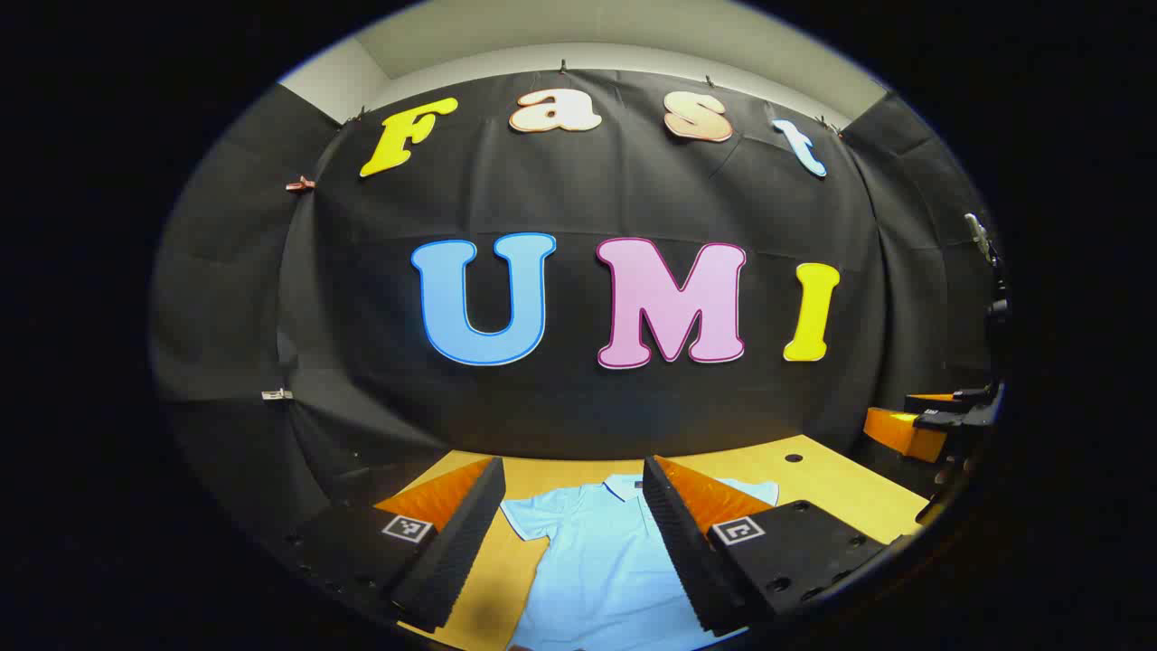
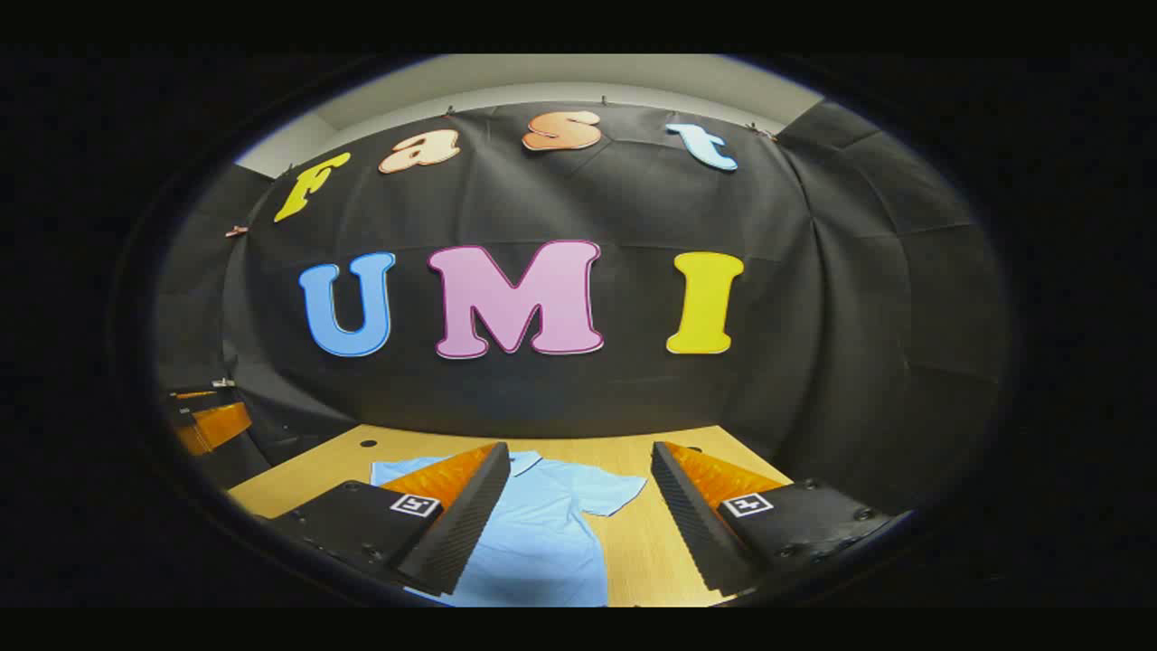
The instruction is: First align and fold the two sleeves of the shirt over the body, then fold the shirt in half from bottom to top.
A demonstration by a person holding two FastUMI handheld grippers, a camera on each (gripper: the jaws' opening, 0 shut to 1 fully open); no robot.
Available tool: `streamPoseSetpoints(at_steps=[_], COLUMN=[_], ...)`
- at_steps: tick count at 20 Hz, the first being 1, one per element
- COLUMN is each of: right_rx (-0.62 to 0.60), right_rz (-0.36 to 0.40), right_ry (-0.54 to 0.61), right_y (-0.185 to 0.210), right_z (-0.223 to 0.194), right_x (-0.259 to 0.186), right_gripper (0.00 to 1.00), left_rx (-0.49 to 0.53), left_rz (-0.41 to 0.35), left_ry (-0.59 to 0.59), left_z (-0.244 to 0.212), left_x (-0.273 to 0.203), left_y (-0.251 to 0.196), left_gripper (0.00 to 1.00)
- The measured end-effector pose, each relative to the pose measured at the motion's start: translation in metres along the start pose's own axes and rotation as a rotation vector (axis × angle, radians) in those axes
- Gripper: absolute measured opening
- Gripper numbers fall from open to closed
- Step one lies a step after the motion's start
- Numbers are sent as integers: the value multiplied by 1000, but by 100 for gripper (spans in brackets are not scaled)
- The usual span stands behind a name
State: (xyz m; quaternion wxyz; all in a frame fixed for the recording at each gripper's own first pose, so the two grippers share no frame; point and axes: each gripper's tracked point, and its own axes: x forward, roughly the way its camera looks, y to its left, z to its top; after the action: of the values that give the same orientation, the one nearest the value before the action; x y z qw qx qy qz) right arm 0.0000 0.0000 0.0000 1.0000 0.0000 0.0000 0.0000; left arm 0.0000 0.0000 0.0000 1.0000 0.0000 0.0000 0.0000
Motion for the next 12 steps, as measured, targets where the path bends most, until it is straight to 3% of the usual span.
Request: streamPoseSetpoints(at_steps=[12], right_rx=[-8], right_rz=[1], right_ry=[53], right_y=[-11], right_z=[-25], right_x=[8], right_gripper=[97], left_rx=[-18], left_rz=[44], left_ry=[33], left_z=[-16], left_x=[3], left_y=[5], left_gripper=[96])
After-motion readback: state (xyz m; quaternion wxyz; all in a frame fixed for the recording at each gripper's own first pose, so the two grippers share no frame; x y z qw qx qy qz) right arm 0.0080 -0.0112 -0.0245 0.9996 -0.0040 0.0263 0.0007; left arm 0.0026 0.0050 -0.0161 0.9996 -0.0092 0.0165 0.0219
